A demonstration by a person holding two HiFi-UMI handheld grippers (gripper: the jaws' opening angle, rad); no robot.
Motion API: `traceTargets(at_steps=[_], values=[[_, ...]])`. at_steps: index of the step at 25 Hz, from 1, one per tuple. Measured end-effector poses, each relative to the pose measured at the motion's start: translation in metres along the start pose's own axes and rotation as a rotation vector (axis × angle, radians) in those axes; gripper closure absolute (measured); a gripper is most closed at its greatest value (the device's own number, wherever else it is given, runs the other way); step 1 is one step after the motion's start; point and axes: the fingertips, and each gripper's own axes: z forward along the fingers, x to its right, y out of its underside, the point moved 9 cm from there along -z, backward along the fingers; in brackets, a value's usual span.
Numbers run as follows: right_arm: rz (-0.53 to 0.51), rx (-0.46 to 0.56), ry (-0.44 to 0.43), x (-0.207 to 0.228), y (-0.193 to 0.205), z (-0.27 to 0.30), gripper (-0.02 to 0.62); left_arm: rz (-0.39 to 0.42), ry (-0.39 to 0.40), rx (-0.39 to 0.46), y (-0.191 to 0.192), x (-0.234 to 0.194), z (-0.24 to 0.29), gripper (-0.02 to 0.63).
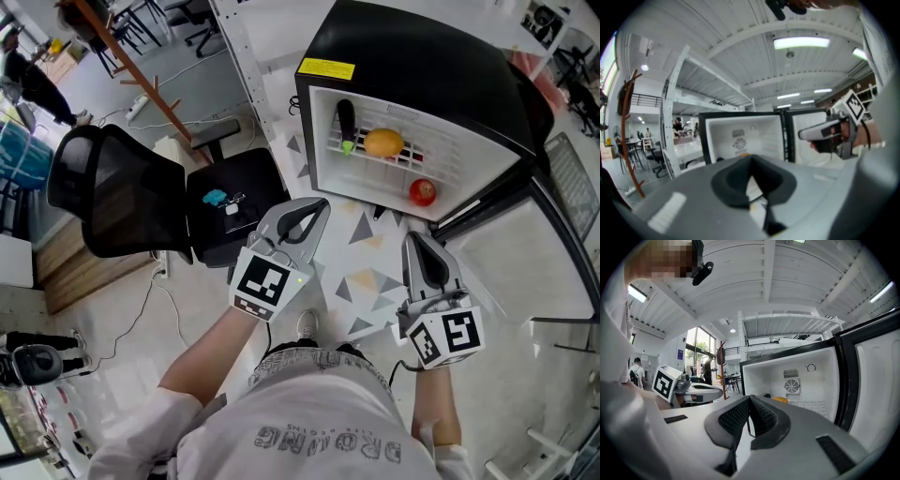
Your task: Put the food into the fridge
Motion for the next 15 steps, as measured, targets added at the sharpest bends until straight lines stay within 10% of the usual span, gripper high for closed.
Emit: traceTargets(at_steps=[15], values=[[-0.006,-0.017,-0.020,-0.0028,0.0002,-0.0056,0.594,-0.004,-0.006,0.001,-0.0041,0.0063,-0.0034,0.598]])
